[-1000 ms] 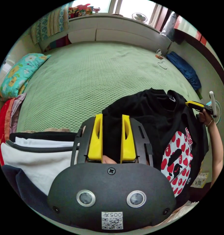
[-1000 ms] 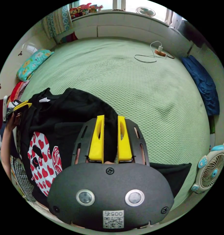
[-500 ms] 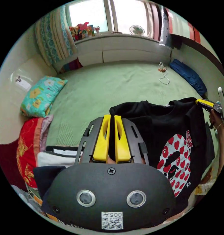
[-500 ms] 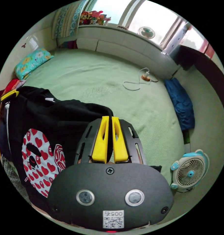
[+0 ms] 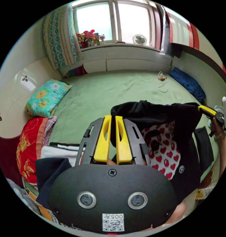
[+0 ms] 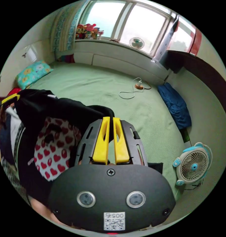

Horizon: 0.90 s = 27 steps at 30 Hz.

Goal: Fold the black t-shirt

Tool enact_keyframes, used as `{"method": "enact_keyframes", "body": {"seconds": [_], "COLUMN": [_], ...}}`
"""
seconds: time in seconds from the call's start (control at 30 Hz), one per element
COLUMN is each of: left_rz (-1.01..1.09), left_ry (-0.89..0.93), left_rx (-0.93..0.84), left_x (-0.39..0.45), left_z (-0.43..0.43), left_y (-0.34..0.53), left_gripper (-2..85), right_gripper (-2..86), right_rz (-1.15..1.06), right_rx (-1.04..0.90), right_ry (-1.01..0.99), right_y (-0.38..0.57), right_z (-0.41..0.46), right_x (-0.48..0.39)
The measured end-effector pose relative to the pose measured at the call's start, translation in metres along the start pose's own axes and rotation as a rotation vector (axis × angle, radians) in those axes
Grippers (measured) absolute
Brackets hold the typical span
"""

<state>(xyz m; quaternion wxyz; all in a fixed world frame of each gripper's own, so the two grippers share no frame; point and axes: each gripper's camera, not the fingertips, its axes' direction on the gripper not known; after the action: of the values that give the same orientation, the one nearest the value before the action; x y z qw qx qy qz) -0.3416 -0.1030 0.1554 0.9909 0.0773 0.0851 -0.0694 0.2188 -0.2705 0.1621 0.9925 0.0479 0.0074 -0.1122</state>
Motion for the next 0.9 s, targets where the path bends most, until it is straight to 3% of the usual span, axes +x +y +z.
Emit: {"method": "enact_keyframes", "body": {"seconds": [0.27,0.4,0.47,0.6,0.9], "left_rz": [-0.046,-0.094,-0.216,-0.242,0.032], "left_ry": [0.139,0.158,0.236,0.256,0.226], "left_rx": [-0.154,-0.257,-0.287,-0.268,-0.049], "left_x": [0.006,0.015,0.006,0.0,0.047], "left_z": [-0.08,-0.063,-0.062,-0.098,-0.167], "left_y": [0.202,0.279,0.315,0.347,0.322], "left_gripper": [4.3,4.6,5.0,5.9,9.9], "right_gripper": [-1.1,-0.6,0.6,4.0,8.4], "right_rz": [-0.141,-0.115,-0.097,0.015,-0.133], "right_rx": [-0.085,-0.203,-0.241,-0.194,-0.109], "right_ry": [-0.083,-0.07,-0.033,-0.143,-0.276], "right_y": [0.168,0.255,0.281,0.305,0.257], "right_z": [-0.106,-0.09,-0.078,-0.107,-0.164], "right_x": [-0.032,-0.06,-0.067,-0.058,-0.069]}}
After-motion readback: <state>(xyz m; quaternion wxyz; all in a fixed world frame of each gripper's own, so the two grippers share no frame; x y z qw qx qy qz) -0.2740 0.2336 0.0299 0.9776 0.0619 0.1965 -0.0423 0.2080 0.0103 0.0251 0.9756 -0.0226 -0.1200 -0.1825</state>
